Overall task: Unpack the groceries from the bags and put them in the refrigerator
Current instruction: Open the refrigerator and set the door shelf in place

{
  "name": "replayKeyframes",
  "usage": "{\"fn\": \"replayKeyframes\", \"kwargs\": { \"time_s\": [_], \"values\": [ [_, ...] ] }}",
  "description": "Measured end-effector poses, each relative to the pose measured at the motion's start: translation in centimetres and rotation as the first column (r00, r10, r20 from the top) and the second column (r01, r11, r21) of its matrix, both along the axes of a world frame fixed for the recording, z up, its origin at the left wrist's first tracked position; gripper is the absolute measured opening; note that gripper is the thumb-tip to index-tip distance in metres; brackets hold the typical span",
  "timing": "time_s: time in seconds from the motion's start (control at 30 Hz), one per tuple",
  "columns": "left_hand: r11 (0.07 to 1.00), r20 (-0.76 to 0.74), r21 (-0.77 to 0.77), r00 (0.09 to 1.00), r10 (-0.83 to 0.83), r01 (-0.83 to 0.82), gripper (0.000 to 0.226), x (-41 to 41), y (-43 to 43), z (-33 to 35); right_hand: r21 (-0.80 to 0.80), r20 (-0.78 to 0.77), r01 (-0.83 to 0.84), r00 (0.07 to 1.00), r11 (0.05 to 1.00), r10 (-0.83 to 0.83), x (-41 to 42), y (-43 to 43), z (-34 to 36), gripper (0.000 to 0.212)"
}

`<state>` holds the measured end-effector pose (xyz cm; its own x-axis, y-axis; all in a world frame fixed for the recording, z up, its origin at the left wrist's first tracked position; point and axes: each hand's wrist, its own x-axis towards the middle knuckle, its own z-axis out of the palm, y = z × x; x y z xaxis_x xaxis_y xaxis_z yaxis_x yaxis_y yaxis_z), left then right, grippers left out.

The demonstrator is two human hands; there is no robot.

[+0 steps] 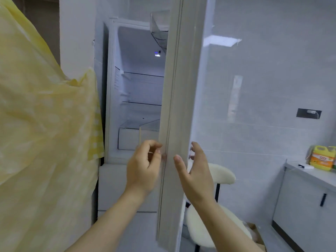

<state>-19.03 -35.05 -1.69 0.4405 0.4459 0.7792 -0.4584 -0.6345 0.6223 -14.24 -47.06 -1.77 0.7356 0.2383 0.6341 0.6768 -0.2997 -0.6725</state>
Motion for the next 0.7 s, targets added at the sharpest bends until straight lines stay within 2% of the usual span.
{"fn": "replayKeyframes", "kwargs": {
  "time_s": [0.07,0.13,0.2,0.27,0.37,0.4,0.47,0.5,0.57,0.63,0.7],
  "values": [
    [0.994,-0.011,0.046,0.995,-0.096,0.096,0.015,0.4,-2.2,0.5,0.03,-0.003,0.085,0.996,0.996,-0.085,0.1,-2.3,0.3,0.081],
    [0.977,-0.036,0.11,0.984,-0.177,0.18,0.023,0.8,-4.4,1.0,0.048,0.017,0.159,0.987,0.986,-0.16,0.5,-4.6,0.7,0.043],
    [0.958,0.0,0.211,0.98,-0.197,0.193,0.013,1.5,-6.1,1.3,0.048,0.044,0.232,0.971,0.971,-0.234,1.2,-7.2,0.7,0.017],
    [0.945,0.092,0.3,0.981,-0.169,0.134,0.008,2.1,-7.6,1.6,0.07,0.042,0.316,0.947,0.946,-0.319,1.9,-9.5,0.5,0.018],
    [0.928,0.227,0.369,0.973,-0.041,-0.047,0.009,3.2,-9.2,2.2,0.086,0.042,0.443,0.894,0.893,-0.447,2.7,-11.9,0.4,0.033],
    [0.927,0.256,0.363,0.967,-0.001,-0.095,0.009,3.6,-9.5,2.6,0.088,0.088,0.5,0.858,0.862,-0.507,2.7,-12.3,0.4,0.039],
    [0.928,0.295,0.342,0.955,0.04,-0.145,0.011,4.7,-9.7,3.2,0.064,0.343,0.641,0.706,0.765,-0.62,2.8,-12.8,0.6,0.047],
    [0.93,0.296,0.335,0.954,0.048,-0.151,0.015,5.4,-9.8,3.4,0.051,0.47,0.693,0.619,0.719,-0.629,2.9,-12.8,0.6,0.047],
    [0.925,0.269,0.347,0.962,0.056,-0.151,0.023,6.9,-9.9,3.8,-0.003,0.605,0.722,0.552,0.692,-0.574,3.1,-12.8,0.8,0.043],
    [0.917,0.205,0.377,0.977,0.052,-0.128,0.027,8.4,-10.0,4.0,-0.047,0.645,0.703,0.564,0.71,-0.515,3.3,-12.5,1.5,0.039],
    [0.919,0.09,0.393,0.996,0.002,-0.037,0.031,9.8,-9.9,4.4,-0.084,0.645,0.683,0.592,0.726,-0.483,3.6,-11.9,2.4,0.037]
  ]
}}
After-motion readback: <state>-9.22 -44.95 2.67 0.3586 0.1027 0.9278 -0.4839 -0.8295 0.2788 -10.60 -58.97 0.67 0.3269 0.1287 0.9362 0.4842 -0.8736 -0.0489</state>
